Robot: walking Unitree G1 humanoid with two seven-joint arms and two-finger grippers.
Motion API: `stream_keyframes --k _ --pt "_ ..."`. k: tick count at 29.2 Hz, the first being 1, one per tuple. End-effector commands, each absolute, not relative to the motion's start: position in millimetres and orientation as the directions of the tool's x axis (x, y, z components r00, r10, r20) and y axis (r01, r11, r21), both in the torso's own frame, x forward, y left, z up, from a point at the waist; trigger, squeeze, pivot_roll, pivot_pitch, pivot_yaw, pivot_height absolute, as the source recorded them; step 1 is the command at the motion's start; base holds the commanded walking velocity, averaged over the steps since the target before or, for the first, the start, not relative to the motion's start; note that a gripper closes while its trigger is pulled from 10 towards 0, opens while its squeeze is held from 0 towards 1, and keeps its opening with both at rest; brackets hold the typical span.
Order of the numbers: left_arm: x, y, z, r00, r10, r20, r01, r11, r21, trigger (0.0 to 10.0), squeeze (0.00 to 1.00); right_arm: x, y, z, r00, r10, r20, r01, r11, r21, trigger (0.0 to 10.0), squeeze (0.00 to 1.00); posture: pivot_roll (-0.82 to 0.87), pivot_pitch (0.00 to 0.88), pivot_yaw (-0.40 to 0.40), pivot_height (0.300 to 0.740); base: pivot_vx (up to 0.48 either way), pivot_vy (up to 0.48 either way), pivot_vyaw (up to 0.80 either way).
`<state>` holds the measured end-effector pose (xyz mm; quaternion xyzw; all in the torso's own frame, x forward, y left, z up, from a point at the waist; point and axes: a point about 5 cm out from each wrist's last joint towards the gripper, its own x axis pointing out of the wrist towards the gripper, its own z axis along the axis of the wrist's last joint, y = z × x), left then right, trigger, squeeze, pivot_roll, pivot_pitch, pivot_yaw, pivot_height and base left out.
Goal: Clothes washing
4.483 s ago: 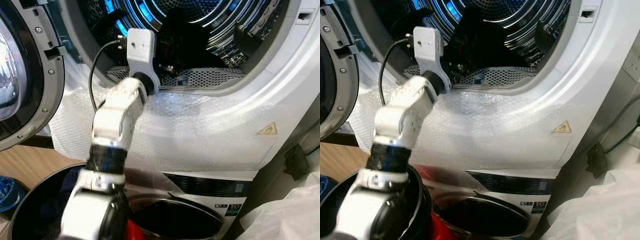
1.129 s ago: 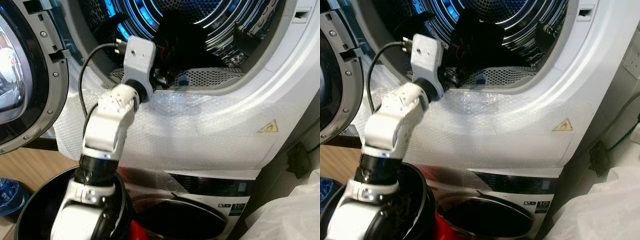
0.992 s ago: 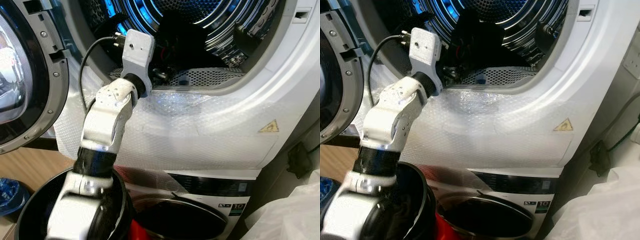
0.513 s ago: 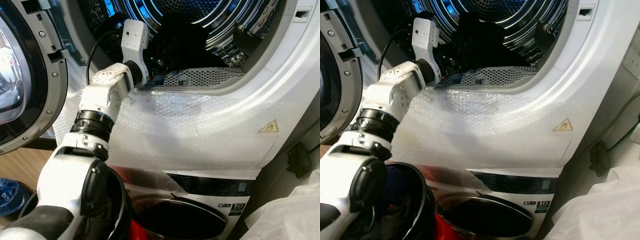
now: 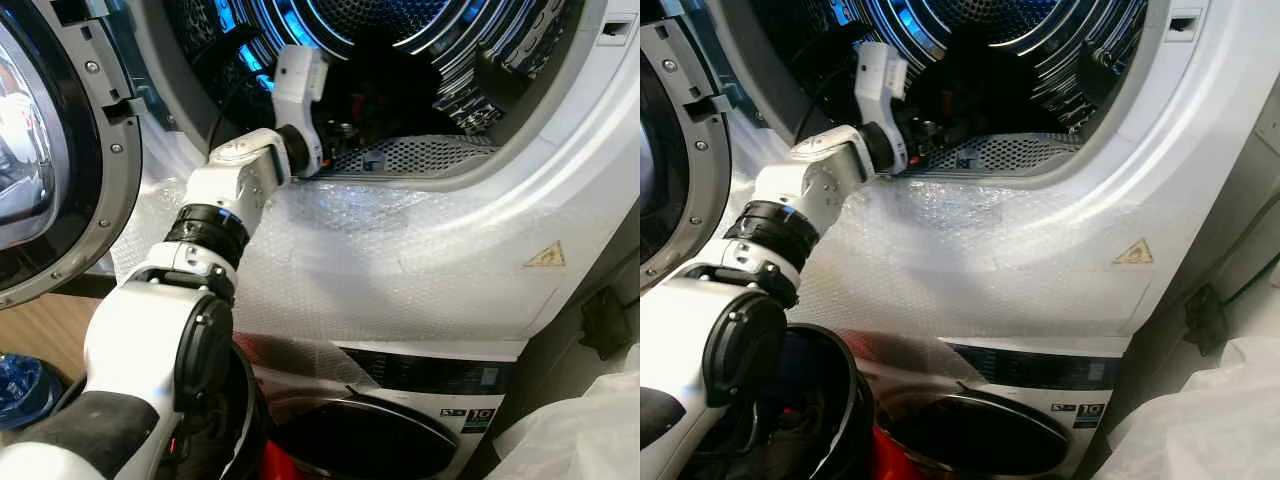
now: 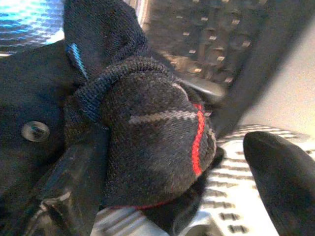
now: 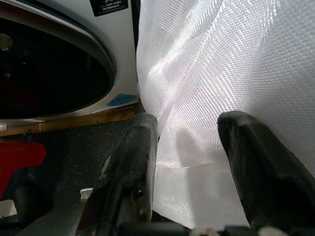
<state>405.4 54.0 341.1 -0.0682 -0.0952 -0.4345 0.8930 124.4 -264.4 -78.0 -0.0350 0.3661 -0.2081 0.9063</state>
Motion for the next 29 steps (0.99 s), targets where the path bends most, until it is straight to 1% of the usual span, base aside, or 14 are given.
stream_keyframes --k 1,2,5,12,19,21,23,24,25,27,29 --pt "403.1 41.8 335.7 0.561 -0.807 0.185 0.825 0.563 -0.043 10.0 0.00 123.3 -261.9 -78.5 0.651 -0.398 -0.646 0.345 0.914 -0.214 10.0 0.00 -0.18 0.000 0.119 0.740 0.000 0.000 0.00" --pt "401.0 32.1 339.6 0.543 -0.816 0.197 0.837 0.545 -0.050 10.0 0.00 122.4 -261.8 -78.6 0.652 -0.398 -0.645 0.345 0.914 -0.214 10.0 0.00 -0.19 0.000 0.123 0.740 0.000 0.000 0.00" --pt "399.0 21.5 349.1 0.540 -0.807 0.239 0.839 0.540 -0.072 10.0 0.00 119.7 -263.2 -78.7 0.651 -0.400 -0.645 0.346 0.913 -0.217 10.0 0.00 -0.21 0.000 0.122 0.740 0.000 0.000 0.00" --pt "395.2 11.7 365.8 0.522 -0.796 0.308 0.850 0.514 -0.111 10.0 0.00 115.0 -268.5 -77.7 0.650 -0.411 -0.639 0.348 0.909 -0.230 10.0 0.00 -0.24 0.000 0.117 0.740 0.000 0.000 0.00" --pt "392.3 5.7 368.9 0.494 -0.813 0.307 0.865 0.496 -0.078 10.0 0.00 113.2 -270.8 -77.4 0.649 -0.411 -0.641 0.341 0.909 -0.238 10.0 0.00 -0.22 0.002 0.105 0.740 0.000 0.000 0.00" --pt "390.9 4.6 368.1 0.465 -0.834 0.297 0.879 0.474 -0.046 10.0 0.00 114.3 -270.2 -77.3 0.651 -0.407 -0.641 0.336 0.911 -0.238 10.0 0.00 -0.22 0.001 0.102 0.740 0.000 0.000 0.00" --pt "389.4 2.9 364.5 0.436 -0.865 0.249 0.884 0.464 0.061 10.0 0.00 115.9 -269.6 -77.0 0.656 -0.399 -0.641 0.326 0.915 -0.237 10.0 0.00 -0.21 0.001 0.101 0.740 0.000 0.000 0.00" --pt "388.3 1.9 360.7 0.419 -0.887 0.195 0.874 0.452 0.177 10.0 0.00 117.7 -269.0 -76.9 0.658 -0.396 -0.641 0.323 0.917 -0.236 10.0 0.00 -0.20 0.000 0.097 0.740 0.000 0.000 0.00" --pt "387.2 1.5 360.6 0.401 -0.897 0.187 0.875 0.436 0.211 10.0 0.00 118.6 -268.6 -76.8 0.659 -0.394 -0.641 0.321 0.918 -0.234 10.0 0.00 -0.20 0.000 0.097 0.740 0.000 0.000 0.00" --pt "384.2 3.2 366.8 0.358 -0.909 0.215 0.868 0.409 0.282 10.0 0.00 123.4 -266.3 -76.6 0.664 -0.382 -0.642 0.308 0.923 -0.230 10.0 0.00 -0.17 0.000 0.092 0.740 0.000 0.000 0.00" --pt "383.4 5.1 370.4 0.353 -0.907 0.228 0.853 0.412 0.320 10.0 0.00 126.1 -264.6 -76.5 0.667 -0.378 -0.642 0.307 0.925 -0.226 10.0 0.00 -0.17 0.000 0.092 0.740 0.000 0.000 0.00"
